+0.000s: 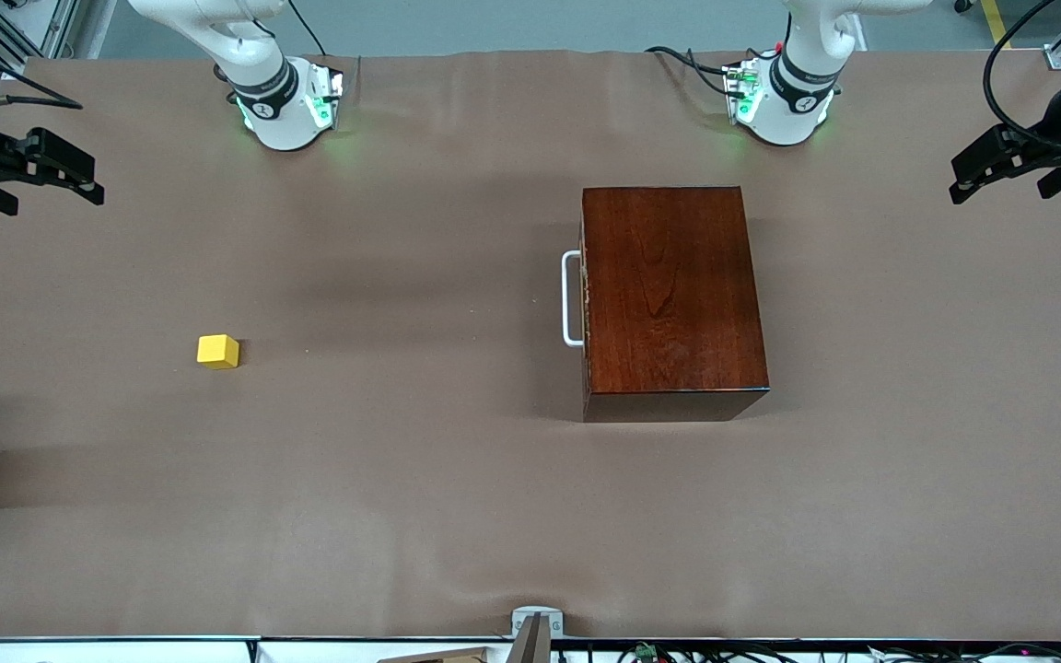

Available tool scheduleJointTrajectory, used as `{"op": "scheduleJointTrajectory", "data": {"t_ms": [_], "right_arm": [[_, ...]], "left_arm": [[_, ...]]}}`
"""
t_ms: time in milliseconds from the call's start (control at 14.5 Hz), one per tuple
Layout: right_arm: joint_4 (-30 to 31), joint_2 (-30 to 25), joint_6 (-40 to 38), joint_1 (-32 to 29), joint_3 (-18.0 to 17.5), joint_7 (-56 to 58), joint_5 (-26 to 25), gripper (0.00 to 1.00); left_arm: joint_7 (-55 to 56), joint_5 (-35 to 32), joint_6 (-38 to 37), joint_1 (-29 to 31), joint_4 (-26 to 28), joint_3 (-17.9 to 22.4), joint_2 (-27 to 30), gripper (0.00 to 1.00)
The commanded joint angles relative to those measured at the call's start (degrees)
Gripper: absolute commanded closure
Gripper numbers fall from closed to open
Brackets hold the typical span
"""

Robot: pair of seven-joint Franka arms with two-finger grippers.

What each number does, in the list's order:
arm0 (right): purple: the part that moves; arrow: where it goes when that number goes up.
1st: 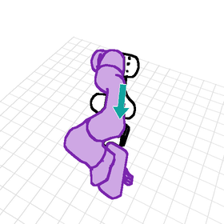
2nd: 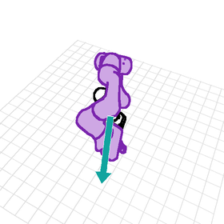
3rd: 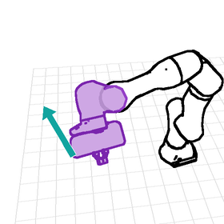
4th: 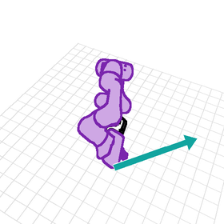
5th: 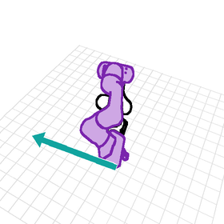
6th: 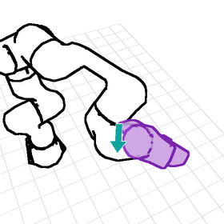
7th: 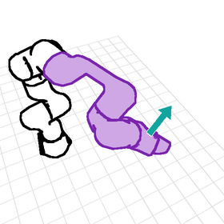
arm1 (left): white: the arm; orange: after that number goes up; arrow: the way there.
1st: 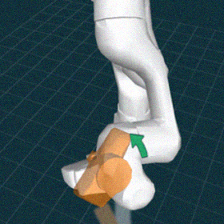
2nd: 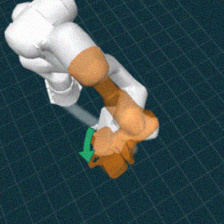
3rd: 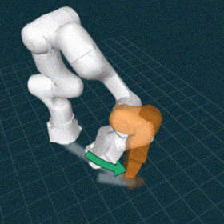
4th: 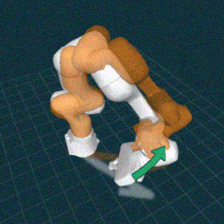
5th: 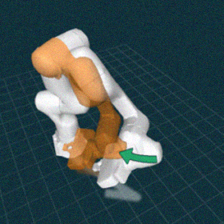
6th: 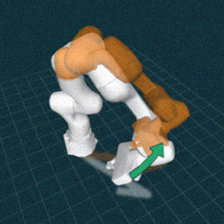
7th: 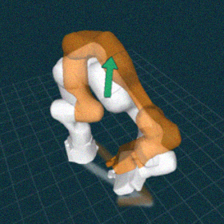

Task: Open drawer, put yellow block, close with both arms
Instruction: 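Move the left gripper to the white drawer handle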

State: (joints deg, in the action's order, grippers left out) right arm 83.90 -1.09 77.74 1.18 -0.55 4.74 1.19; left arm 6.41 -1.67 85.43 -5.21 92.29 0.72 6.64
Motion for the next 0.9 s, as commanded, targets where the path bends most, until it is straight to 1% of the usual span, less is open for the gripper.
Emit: {"op": "scheduleJointTrajectory", "data": {"t_ms": [0, 207, 345, 414, 552, 621, 690, 759, 828], "right_arm": [[1.4, -1.4, 0.1, -0.1, 0.1, -0.7, 0.7, 0.00], [1.4, -1.4, 0.1, -0.1, 0.1, -0.7, 0.7, 0.00], [1.4, -1.4, 0.1, -0.1, 0.1, -0.7, 0.7, 0.00], [1.4, -1.3, 0.1, -0.2, 0.1, -0.7, 0.7, 0.00], [1.4, -1.4, 0.0, -0.2, 0.1, -0.7, 0.7, 0.00], [1.4, -1.3, 0.0, -0.2, 0.1, -0.7, 0.7, 0.00], [1.4, -1.4, 0.0, -0.2, 0.1, -0.7, 0.7, 0.00], [1.4, -1.3, 0.0, -0.2, 0.1, -0.7, 0.7, 0.00], [1.4, -1.3, 0.0, -0.2, 0.1, -0.7, 0.7, 0.00]], "left_arm": [[0.4, -1.3, -1.3, -0.1, -1.6, -0.4, -0.8, 0.00], [0.3, -1.1, -1.4, -0.9, -1.7, -0.6, -1.0, 0.00], [0.7, -1.1, -1.4, -2.1, -2.5, -3.6, -2.3, 0.00], [0.7, -1.1, -1.4, -2.3, -4.5, -5.7, -4.6, 0.00], [1.8, -1.3, -1.4, -2.3, -9.1, -12.8, -10.6, 0.00], [4.4, -1.2, -1.4, -2.7, -10.2, -15.9, -13.7, 0.00], [8.3, -1.1, -1.1, -3.4, -12.1, -17.7, -16.9, 0.00], [12.4, -1.4, -1.0, -6.3, -14.9, -18.2, -20.8, 0.00], [15.3, -3.8, -0.9, -10.1, -18.0, -18.0, -24.3, 0.00]]}}
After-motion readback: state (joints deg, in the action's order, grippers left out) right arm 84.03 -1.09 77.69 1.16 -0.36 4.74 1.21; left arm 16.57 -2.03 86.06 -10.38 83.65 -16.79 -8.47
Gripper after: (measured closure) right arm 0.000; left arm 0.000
